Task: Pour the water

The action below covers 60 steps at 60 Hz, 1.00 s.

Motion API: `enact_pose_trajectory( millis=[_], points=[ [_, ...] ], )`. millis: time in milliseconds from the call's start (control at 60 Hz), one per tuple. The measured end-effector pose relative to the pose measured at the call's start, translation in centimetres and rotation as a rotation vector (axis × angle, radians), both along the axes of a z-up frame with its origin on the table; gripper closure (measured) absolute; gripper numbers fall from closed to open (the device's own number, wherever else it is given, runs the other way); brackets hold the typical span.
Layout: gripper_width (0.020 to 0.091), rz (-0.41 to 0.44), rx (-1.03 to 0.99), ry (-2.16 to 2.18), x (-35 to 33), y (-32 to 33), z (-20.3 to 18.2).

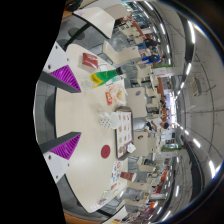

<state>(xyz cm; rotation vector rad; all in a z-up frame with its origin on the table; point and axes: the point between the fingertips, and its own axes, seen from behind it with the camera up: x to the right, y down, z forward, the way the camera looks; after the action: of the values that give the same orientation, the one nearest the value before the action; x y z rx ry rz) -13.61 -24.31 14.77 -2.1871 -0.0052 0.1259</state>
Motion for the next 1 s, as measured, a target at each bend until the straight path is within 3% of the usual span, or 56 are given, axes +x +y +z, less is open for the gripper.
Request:
enact_pose_trajectory(
  millis=[283,517,1000],
  points=[
    [0.0251,0.022,0.009,-0.01,-2.2,1.3,-0.4],
    [0.0251,0.135,0.107,0.014,-7.5,2.0,-1.8],
    [0.0256,0.058,0.354,-0.026,-17.1,17.3,-6.0]
  ],
)
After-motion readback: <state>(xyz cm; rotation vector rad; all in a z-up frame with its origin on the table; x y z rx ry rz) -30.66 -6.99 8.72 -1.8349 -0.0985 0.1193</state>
